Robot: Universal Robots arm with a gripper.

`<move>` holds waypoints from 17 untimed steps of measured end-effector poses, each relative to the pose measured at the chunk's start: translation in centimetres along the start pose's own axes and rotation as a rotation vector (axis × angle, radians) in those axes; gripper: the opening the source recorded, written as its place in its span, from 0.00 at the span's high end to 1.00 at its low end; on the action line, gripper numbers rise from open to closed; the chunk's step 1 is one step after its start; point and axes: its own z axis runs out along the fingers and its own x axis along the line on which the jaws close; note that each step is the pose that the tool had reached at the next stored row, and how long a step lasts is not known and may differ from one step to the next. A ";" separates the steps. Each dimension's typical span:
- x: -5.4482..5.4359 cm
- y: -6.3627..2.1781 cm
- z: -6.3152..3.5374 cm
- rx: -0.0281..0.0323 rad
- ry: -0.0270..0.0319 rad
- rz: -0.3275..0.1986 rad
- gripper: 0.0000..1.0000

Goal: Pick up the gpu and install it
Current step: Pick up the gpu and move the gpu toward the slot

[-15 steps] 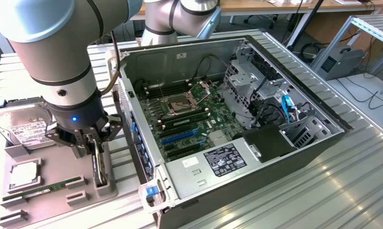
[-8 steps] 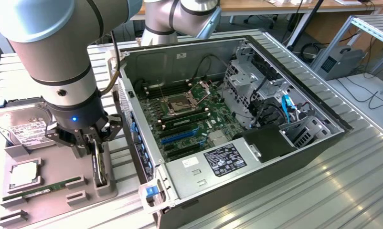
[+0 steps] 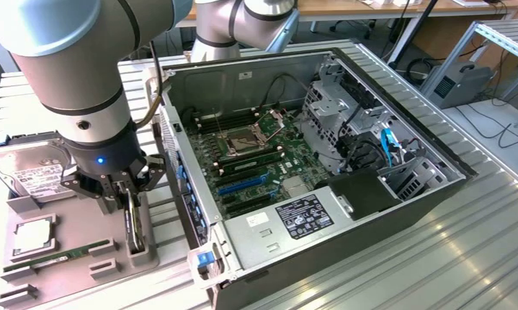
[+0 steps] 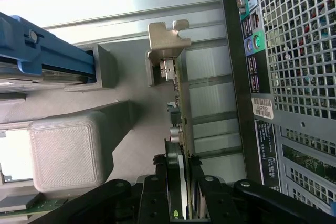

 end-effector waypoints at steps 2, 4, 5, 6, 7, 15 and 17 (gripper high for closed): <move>0.0 0.00 -0.09 0.0000 0.0000 0.000 0.72; 0.0 0.00 -0.18 0.0000 0.0000 0.000 0.72; 0.0 0.00 -0.21 0.0000 0.0000 0.000 0.72; 0.0 0.00 -0.26 0.0000 0.0000 0.000 0.72; 0.0 0.00 -0.30 0.0000 0.0000 0.000 0.72; 0.0 0.01 -0.66 -0.0002 -0.0002 0.000 0.72; 0.0 0.01 -0.75 0.0000 0.0000 0.000 0.72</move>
